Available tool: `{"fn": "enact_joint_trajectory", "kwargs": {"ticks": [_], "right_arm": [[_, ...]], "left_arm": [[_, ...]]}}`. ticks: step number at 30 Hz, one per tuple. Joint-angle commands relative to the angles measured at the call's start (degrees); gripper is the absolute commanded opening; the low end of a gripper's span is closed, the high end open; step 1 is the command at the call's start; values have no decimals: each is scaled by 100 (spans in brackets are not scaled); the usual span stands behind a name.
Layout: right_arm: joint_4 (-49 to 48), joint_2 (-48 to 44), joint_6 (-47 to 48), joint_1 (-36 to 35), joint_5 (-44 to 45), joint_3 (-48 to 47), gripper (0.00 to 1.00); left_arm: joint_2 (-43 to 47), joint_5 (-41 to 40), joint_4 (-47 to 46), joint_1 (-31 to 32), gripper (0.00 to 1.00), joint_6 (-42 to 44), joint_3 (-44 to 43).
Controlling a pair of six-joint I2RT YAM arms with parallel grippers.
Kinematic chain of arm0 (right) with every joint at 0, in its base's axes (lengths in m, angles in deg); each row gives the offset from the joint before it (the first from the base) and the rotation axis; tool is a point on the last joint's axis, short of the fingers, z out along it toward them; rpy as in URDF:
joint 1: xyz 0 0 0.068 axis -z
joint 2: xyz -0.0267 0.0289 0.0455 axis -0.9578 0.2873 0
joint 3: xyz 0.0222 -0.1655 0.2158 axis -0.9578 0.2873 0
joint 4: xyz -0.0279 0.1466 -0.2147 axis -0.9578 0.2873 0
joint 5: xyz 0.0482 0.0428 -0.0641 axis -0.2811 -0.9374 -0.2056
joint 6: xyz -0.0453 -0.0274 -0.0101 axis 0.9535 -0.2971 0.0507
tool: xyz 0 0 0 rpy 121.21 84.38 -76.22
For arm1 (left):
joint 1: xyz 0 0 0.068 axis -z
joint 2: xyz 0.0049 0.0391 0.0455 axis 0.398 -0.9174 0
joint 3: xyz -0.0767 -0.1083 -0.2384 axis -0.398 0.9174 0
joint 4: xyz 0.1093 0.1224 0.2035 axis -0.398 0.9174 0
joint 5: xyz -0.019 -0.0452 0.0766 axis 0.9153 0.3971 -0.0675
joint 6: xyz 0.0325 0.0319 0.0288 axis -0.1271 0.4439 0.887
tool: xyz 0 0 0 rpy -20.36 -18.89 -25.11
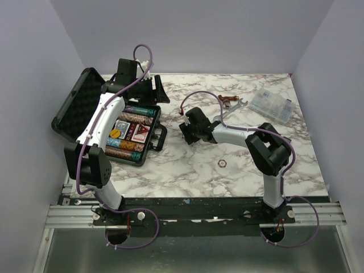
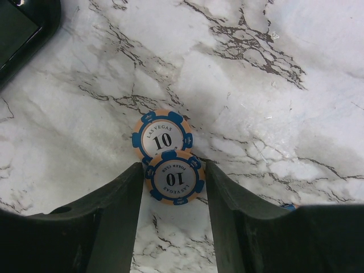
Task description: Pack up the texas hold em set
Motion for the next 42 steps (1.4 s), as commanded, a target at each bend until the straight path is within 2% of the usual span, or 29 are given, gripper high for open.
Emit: {"fn": "enact_joint_trajectory", "kwargs": {"ticks": [1,8,12,23,42], "right_arm": [[444,166,112,3,-163,47,47],[372,117,6,5,-134,64,33],[254,-35,-90,4,-116,123,30],[182,-288,-173,3,121,-5,27],[458,280,-105,3,141,-822,27]], "left_arm": [[45,188,-98,-41,70,-21,26],[29,201,-97,-41,70,-21,26],[23,201,-98,-42,70,-21,28],[43,202,-89,-44,69,-21,24],[67,255,-107,-142,70,-34,30]]}}
